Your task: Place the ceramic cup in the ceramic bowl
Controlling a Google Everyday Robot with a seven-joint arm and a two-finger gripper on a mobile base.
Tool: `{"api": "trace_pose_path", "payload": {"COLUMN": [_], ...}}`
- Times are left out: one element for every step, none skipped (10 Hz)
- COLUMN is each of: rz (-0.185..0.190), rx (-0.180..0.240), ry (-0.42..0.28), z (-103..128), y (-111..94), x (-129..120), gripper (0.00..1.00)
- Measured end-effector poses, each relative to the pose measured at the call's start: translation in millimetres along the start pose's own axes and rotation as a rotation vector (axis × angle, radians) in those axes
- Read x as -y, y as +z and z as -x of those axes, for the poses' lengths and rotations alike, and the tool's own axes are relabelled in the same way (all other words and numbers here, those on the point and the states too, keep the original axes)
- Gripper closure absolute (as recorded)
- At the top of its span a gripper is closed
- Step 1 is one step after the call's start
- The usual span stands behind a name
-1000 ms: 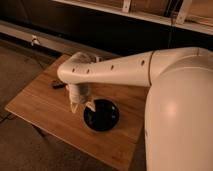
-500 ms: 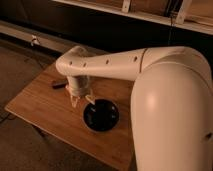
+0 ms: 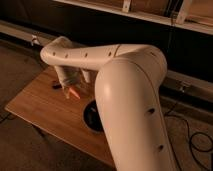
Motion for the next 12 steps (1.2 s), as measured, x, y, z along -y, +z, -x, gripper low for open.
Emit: {"api": "trace_pose_path", "payload": {"rz": [-0.018,-0.029,-0.042,-0.058,-0.070,-0.081,-0.089,-0.106,-0.114,-0.120,-0.128,-0.129], "rx": [0.022,0.042,0.066,0.099,0.133,0.155,0.170,0.194,0.204,0.212,0.223,0.228], "ry": [-0.033,-0.057,-0.077,-0.093,-0.096,-0.095,-0.095,-0.093,-0.093,-0.091,-0.082,-0.077], "z": [19,32,45,60,72,80,85,94,98,102,108,111], "y": [-1,-2,-4,-9,-14,-17,-18,-19,-20,-20,-20,-20], "x": [-1,-1,0,4,10,17,22,34,41,47,62,69], "gripper": [0.35,0.35,0.35,0.35,0.35,0.35,0.35,0.35,0.35,0.35,0.35,0.35]}}
